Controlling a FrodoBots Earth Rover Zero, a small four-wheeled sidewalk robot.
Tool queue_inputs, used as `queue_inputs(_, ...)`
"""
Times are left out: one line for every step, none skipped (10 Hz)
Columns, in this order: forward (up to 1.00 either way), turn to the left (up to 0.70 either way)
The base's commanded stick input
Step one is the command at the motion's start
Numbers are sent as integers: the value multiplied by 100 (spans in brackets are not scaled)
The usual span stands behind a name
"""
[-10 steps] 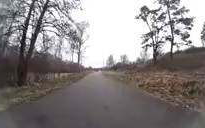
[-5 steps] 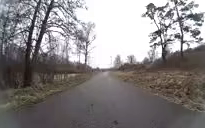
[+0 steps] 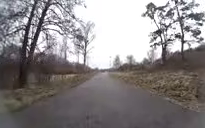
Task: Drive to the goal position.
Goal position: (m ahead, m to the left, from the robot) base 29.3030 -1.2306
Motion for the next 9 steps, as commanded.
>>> queue_inputs(100, 0)
queue_inputs(100, 0)
queue_inputs(100, 0)
queue_inputs(100, 0)
queue_inputs(100, 0)
queue_inputs(100, 0)
queue_inputs(100, 0)
queue_inputs(100, 0)
queue_inputs(100, 0)
